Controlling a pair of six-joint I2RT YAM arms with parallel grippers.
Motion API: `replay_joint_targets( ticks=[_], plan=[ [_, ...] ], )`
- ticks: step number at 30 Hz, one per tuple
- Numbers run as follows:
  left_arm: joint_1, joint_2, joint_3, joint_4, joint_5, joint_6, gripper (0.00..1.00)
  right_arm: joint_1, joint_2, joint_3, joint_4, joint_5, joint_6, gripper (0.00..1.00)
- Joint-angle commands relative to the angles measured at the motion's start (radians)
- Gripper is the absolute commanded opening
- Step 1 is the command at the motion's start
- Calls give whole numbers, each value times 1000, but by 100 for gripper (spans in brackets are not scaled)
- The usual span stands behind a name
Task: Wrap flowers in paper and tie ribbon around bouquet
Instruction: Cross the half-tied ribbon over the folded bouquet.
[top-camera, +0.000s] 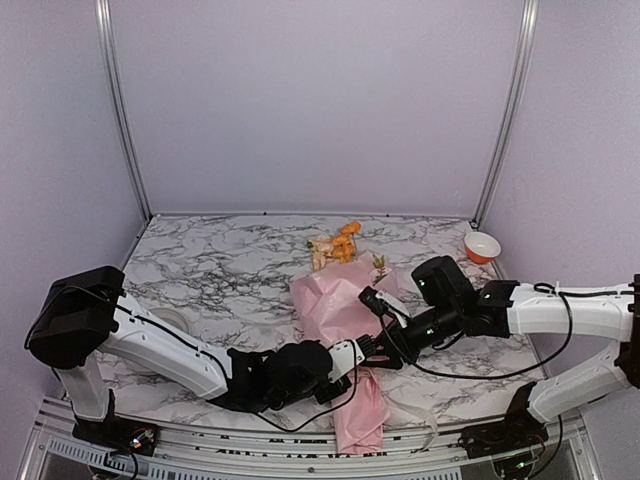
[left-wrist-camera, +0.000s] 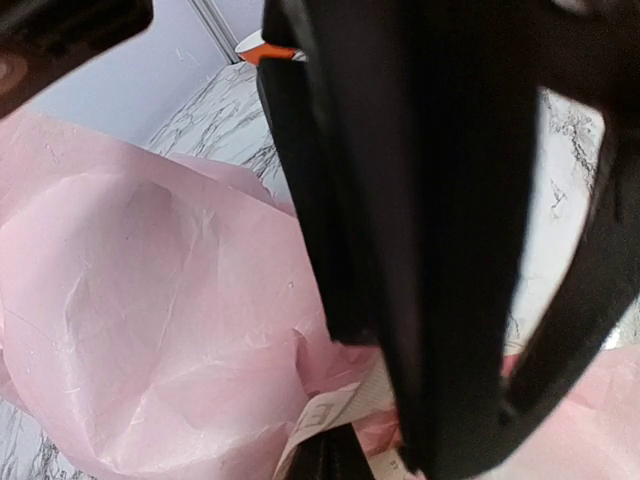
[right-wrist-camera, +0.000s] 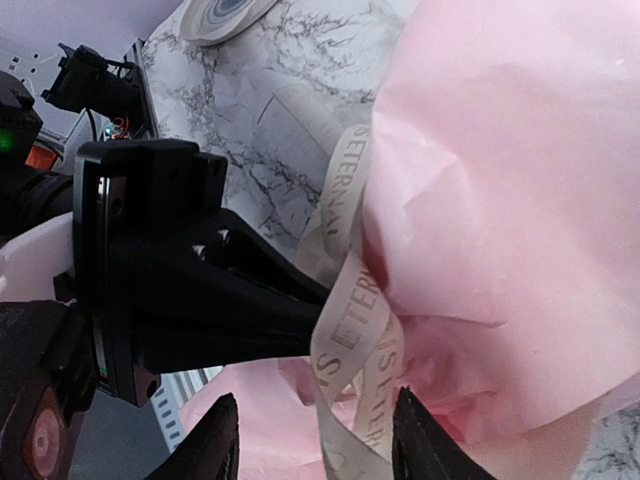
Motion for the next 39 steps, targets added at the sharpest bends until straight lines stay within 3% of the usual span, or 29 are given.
replay_joint_targets(
  ticks=[1, 6, 11, 15, 21, 28, 33, 39],
  plan=[
    [13, 8, -14, 48, 11, -35, 0, -48, -43, 77, -73, 94, -40, 52],
    [16, 20, -12, 57, 23, -38, 0, -52, -19, 98, -71, 124, -40, 50],
    [16, 21, -15, 64, 34, -49, 0, -49, 100, 150, -92, 153, -54, 15],
    [19, 16, -27, 72, 31, -54, 0, -39, 140, 149, -109, 123, -87, 6],
    [25, 19, -34, 83, 38, -62, 0, -28, 150, 99, -92, 17, -104, 8],
    [33, 13, -46, 87, 53, -82, 0, -11, 148, 70, -21, -56, -103, 18],
    [35, 13, -48, 92, 68, -96, 0, -10, 177, 64, 29, 5, -78, 31],
    [38, 10, -55, 95, 71, -102, 0, 31, 179, 77, 6, 149, -92, 31]
  ],
)
